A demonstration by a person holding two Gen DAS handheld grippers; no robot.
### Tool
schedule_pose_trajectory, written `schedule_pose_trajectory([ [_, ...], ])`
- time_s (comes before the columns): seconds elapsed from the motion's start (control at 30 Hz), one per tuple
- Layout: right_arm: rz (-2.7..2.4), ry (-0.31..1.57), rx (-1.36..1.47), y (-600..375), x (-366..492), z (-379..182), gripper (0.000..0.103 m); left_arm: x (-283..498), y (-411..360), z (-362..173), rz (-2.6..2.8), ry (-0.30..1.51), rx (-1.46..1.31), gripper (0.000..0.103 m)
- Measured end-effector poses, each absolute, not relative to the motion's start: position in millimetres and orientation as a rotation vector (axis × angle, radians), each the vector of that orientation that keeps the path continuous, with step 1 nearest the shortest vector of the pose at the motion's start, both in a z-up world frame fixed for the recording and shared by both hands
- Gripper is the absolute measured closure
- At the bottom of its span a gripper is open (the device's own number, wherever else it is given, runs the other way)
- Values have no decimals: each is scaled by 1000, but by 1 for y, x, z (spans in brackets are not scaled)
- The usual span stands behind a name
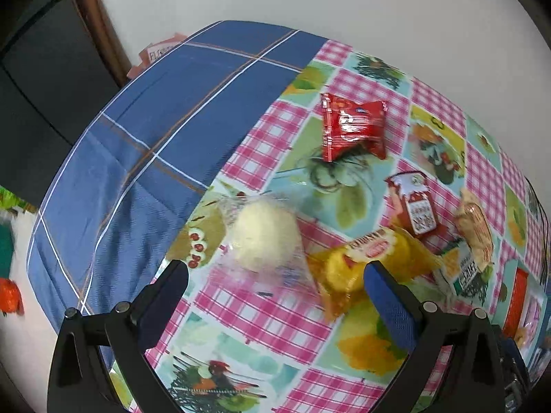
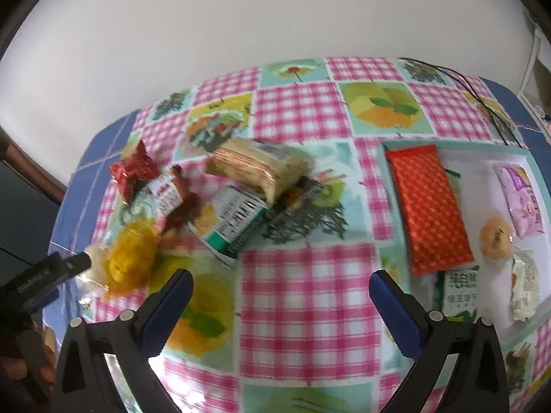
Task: Organize snacks
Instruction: 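Grasp the clear-wrapped white bun with the left tool while the right tool grasps the yellow translucent pack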
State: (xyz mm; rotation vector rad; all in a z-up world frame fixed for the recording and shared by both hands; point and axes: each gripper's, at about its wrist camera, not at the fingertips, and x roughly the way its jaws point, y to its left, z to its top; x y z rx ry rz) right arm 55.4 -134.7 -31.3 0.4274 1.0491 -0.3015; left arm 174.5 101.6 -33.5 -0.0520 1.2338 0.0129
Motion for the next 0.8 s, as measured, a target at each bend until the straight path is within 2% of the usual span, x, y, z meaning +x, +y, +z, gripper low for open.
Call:
schedule_pose_trajectory([
  [0.47,-150,1049,497,-60,120,-41,1,198,141,-44,1,1233,-164,2],
  [0.8,-121,1080,483,-31,147,-63,7,208,168,-61,-4,1255,-326,3],
])
